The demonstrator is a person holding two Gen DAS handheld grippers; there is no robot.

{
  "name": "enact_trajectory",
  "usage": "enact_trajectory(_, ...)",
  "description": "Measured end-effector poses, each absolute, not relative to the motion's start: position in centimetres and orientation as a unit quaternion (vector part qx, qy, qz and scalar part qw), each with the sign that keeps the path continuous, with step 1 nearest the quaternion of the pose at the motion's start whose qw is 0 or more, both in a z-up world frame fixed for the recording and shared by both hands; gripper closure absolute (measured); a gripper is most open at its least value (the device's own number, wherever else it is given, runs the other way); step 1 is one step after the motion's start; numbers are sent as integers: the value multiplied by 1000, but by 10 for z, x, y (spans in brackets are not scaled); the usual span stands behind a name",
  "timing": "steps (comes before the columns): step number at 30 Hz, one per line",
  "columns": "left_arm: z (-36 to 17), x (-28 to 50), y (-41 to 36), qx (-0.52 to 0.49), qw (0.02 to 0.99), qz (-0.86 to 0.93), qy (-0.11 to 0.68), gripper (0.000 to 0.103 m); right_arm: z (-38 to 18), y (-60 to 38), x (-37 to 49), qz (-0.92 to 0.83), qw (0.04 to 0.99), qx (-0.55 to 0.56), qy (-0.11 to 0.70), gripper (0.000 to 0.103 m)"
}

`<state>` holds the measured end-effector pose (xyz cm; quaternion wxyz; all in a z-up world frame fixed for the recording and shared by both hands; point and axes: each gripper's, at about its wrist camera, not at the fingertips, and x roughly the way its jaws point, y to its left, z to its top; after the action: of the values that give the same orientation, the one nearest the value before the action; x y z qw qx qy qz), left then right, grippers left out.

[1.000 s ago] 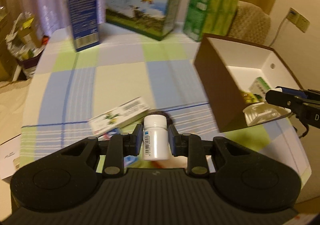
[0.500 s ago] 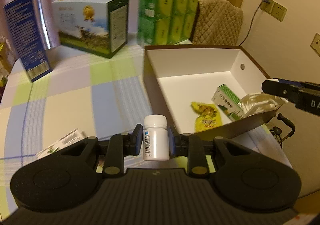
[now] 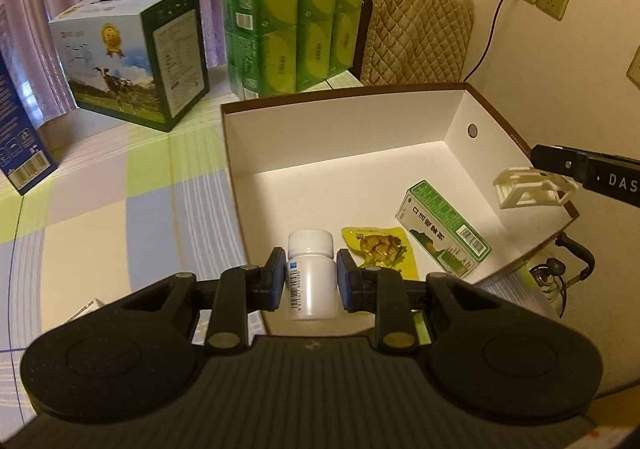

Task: Organize objects
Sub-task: 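Carry the white clip with the right tool while the left tool carries the bottle to the box, then lower the white clip into the brown box and open the right tool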

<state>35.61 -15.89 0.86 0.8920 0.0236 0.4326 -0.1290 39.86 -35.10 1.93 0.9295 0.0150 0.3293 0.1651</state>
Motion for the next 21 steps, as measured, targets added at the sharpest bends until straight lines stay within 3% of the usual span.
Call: enact_trajectory(21, -33, 401, -188, 45, 866, -128, 481, 80, -57, -350, 446, 85, 910, -12, 406, 74)
